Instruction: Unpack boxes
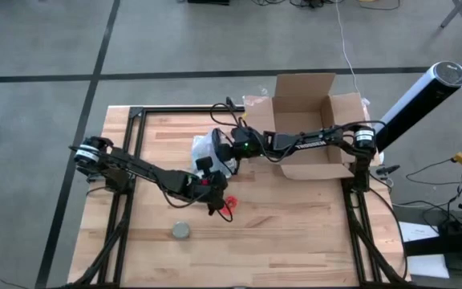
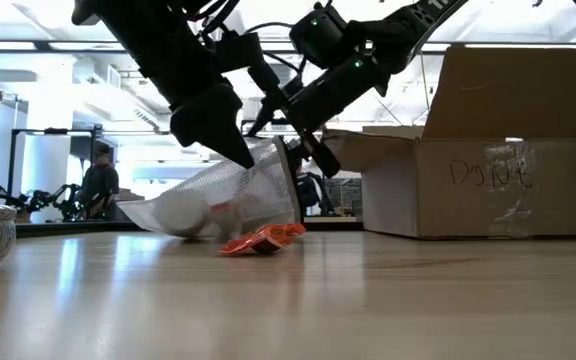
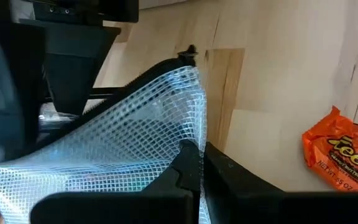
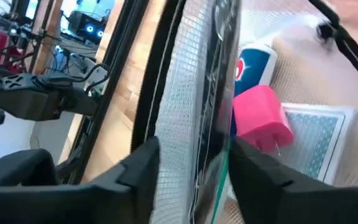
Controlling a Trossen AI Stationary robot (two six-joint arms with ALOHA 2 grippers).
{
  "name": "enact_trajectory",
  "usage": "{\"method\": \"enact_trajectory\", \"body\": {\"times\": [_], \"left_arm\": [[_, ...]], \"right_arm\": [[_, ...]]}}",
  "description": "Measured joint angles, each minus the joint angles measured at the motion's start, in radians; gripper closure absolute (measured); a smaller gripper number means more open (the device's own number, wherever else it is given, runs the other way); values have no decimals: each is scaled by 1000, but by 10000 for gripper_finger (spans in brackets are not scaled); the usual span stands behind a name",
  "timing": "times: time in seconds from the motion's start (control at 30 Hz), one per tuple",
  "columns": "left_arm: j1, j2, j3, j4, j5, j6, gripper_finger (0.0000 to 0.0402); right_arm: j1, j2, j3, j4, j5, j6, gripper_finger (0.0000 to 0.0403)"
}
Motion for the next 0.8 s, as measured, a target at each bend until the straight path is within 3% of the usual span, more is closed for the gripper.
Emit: {"method": "enact_trajectory", "body": {"times": [0.13, 0.3, 0.47, 0.8], "left_arm": [[-2, -10, 0, 7, 0, -19, 402], [-2, -40, 0, 9, 0, -60, 402], [-2, -78, -7, 5, -4, -80, 402], [-3, -154, -28, -30, -31, -161, 401]], "right_arm": [[-2, -5, 0, 47, -64, -30, 155], [-2, -42, 0, 42, -112, -75, 130], [-6, -72, 0, 12, -136, -112, 135], [-8, -124, 0, -115, -314, -145, 155]]}}
